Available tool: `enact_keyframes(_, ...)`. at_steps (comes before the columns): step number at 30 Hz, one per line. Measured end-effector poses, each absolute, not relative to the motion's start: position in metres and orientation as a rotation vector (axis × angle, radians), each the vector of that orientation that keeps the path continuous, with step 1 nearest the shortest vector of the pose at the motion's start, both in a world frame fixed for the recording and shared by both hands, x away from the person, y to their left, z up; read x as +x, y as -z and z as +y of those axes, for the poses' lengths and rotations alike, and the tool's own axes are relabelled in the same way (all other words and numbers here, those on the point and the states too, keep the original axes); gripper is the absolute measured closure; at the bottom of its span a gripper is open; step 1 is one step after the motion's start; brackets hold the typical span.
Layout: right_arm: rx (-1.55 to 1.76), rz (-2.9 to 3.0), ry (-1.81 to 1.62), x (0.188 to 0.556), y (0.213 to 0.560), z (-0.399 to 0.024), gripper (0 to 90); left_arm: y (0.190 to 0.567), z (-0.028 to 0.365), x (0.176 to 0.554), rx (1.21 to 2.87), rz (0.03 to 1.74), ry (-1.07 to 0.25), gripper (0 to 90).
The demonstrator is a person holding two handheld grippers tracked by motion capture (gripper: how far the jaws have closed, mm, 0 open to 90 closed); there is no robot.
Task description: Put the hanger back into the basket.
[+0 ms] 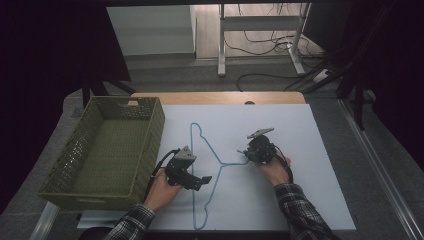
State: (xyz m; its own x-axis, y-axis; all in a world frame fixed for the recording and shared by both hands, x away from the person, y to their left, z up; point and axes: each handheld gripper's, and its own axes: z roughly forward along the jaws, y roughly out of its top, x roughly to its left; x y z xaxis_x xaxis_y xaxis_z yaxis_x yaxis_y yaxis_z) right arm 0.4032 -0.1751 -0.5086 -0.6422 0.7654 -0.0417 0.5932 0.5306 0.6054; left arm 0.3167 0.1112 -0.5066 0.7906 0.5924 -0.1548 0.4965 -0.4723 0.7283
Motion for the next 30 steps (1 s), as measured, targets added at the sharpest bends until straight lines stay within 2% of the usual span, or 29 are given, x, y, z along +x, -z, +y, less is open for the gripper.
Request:
enact_keyframes(6,1.144,2.478,-0.801,0.405,0.515,-0.175,78.5,0.508,0.110,0.316,2.171,0.803,-0.153,2.1)
enact_keyframes(11,1.153,2.478,-0.807,0.403,0.515,-0.173,85.8,0.509,0.110,0.317,2.162,0.817,-0.130,1.8)
enact_keyframes(19,1.135,2.436,-0.818,0.399,0.502,-0.170,86.5,0.507,0.105,0.318,2.177,0.860,-0.102,3.0)
enact_keyframes(24,1.129,2.410,-0.845,0.395,0.490,-0.169,86.5,0.505,0.097,0.320,2.186,0.871,-0.029,3.1)
enact_keyframes(28,1.111,2.401,-0.861,0.392,0.484,-0.168,86.5,0.504,0.084,0.328,2.211,0.875,0.002,7.9)
enact_keyframes(30,1.105,2.398,-0.865,0.391,0.482,-0.168,86.5,0.507,0.078,0.332,2.226,0.892,0.018,16.5)
